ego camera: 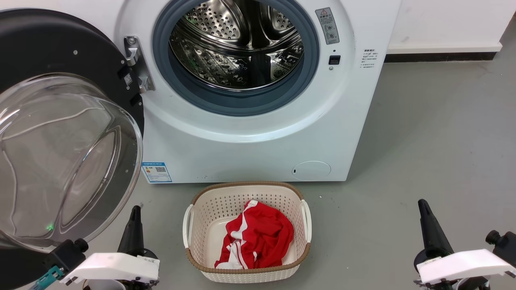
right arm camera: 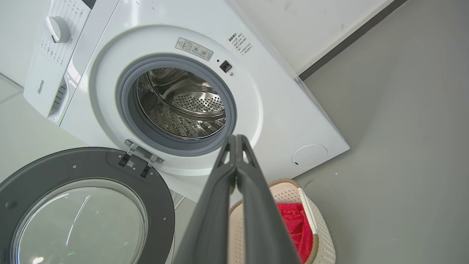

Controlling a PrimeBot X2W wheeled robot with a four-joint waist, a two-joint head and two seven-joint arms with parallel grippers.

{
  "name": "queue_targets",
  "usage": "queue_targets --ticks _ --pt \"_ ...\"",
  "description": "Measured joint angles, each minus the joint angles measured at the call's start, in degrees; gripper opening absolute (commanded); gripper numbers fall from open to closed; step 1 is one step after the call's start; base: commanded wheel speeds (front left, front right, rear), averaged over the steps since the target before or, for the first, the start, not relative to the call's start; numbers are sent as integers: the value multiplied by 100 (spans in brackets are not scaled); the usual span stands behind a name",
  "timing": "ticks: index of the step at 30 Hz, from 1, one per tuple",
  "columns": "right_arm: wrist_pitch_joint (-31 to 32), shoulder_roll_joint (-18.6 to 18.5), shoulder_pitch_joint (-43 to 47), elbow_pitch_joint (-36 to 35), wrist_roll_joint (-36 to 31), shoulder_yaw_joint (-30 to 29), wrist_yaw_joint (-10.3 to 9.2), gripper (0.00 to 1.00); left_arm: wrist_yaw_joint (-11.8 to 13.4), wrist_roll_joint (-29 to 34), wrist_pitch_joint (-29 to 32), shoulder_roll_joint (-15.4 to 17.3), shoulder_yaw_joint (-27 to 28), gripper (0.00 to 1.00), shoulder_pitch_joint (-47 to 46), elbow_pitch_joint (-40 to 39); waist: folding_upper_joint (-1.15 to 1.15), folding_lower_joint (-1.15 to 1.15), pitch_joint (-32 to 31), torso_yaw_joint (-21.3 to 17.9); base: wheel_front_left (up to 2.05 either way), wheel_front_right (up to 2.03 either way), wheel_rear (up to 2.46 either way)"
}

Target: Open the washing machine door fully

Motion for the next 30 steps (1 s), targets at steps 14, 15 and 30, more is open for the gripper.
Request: queue_targets --ticks 14,15,30 --pt "203 -22 -143 136 1044 -76 0 0 -65 -1016 249 -1 47 0 -103 76 0 0 10 11 0 0 0" --pt "225 -22 -158 142 1113 -81 0 0 -65 -1083 258 -1 49 0 -120 80 0 0 11 12 0 0 0" --pt "427 -29 -318 267 2062 -159 0 0 -115 -2027 502 -2 103 0 -188 155 0 0 22 23 0 0 0"
